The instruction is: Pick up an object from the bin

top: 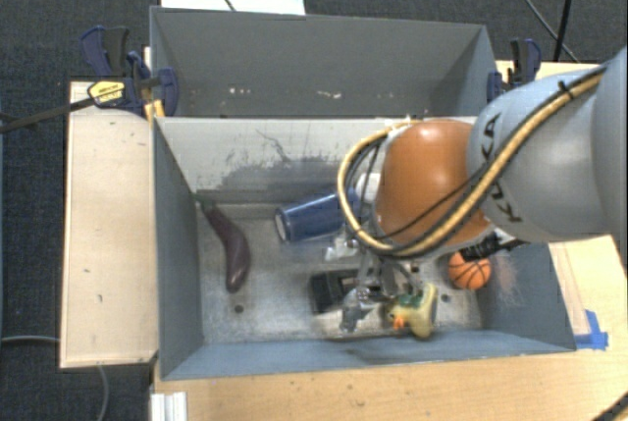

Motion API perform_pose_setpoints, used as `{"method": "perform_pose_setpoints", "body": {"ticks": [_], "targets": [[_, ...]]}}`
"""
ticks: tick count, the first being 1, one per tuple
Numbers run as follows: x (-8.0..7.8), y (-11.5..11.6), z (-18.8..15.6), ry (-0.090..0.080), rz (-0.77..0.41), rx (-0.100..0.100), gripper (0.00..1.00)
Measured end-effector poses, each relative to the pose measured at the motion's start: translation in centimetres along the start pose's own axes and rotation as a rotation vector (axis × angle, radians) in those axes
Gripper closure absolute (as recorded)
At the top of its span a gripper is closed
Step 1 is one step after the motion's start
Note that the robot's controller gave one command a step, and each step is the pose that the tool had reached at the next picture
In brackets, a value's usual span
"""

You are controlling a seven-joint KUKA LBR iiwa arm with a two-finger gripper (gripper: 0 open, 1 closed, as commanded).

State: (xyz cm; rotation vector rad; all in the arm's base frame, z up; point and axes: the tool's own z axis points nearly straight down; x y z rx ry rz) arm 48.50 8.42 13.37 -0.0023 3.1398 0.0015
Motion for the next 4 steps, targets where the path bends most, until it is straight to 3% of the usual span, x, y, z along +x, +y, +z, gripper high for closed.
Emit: {"method": "perform_pose_setpoints", "body": {"ticks": [2, 3, 4], "targets": [[-0.1, -2.7, 6.0, -0.007, 0.120, -0.005, 0.00], [-0.6, -2.7, 6.0, -0.004, 0.281, -0.007, 0.00], [-0.5, -2.8, 5.8, -0.006, 0.159, 0.000, 0.00]]}}
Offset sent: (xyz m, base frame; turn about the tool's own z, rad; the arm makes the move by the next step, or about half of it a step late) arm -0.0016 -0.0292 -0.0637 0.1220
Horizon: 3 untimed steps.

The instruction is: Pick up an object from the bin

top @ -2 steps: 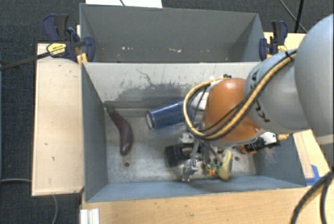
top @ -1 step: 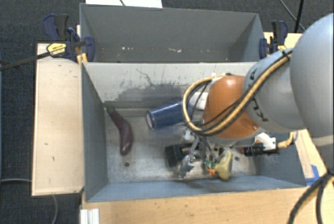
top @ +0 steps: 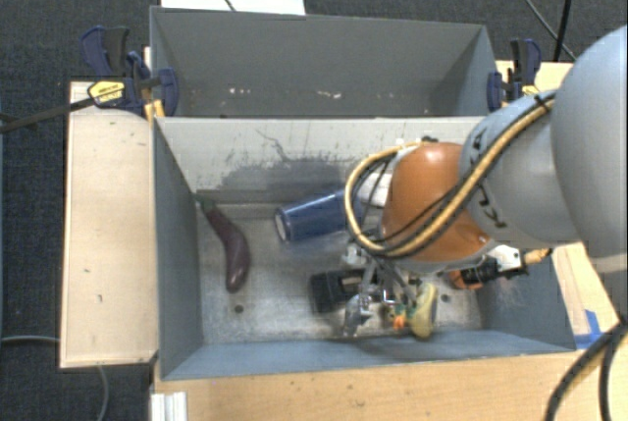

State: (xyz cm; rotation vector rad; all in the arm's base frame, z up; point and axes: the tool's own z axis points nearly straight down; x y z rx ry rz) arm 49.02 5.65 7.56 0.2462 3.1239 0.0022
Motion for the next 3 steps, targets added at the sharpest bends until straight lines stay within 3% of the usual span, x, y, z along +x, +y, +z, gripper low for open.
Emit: {"method": "perform_pose_setpoints", "body": {"ticks": [1, 3], "targets": [[-0.35, 0.19, -0.19, -0.001, 0.119, -0.001, 1.00], [-0.37, 0.19, -0.21, -0.001, 0.120, -0.001, 1.00]]}}
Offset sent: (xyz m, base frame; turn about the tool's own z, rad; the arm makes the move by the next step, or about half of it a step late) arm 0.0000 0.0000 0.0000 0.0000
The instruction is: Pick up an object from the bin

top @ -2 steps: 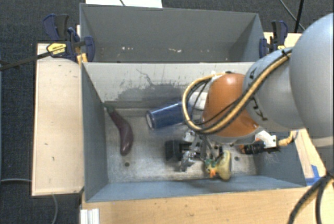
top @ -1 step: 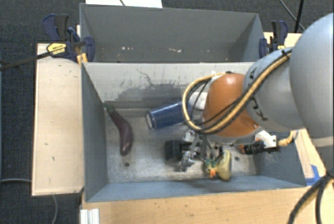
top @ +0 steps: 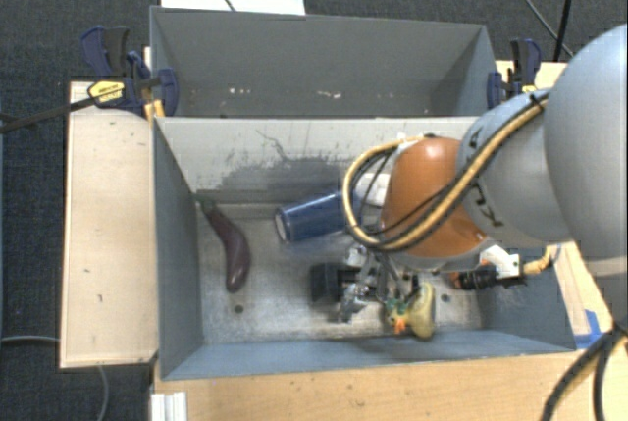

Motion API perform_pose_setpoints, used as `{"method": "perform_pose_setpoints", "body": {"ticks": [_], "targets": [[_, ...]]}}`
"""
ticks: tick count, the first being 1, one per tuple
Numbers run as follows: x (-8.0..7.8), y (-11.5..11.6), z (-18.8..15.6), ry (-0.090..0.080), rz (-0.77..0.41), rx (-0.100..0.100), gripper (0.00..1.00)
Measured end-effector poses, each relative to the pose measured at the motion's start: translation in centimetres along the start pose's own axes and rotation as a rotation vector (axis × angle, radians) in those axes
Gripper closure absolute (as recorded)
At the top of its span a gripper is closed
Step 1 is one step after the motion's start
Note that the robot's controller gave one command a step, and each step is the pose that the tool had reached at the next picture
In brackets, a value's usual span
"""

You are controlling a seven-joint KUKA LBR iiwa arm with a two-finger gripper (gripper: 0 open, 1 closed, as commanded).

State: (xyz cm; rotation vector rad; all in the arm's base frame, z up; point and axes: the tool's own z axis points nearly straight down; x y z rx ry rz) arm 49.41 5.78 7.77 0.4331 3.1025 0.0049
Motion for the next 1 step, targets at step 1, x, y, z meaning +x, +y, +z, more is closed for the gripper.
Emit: {"method": "perform_pose_setpoints", "body": {"ticks": [1], "targets": [[0.08, -0.05, -0.38, 0.004, 0.000, 0.002, 1.00]]}}
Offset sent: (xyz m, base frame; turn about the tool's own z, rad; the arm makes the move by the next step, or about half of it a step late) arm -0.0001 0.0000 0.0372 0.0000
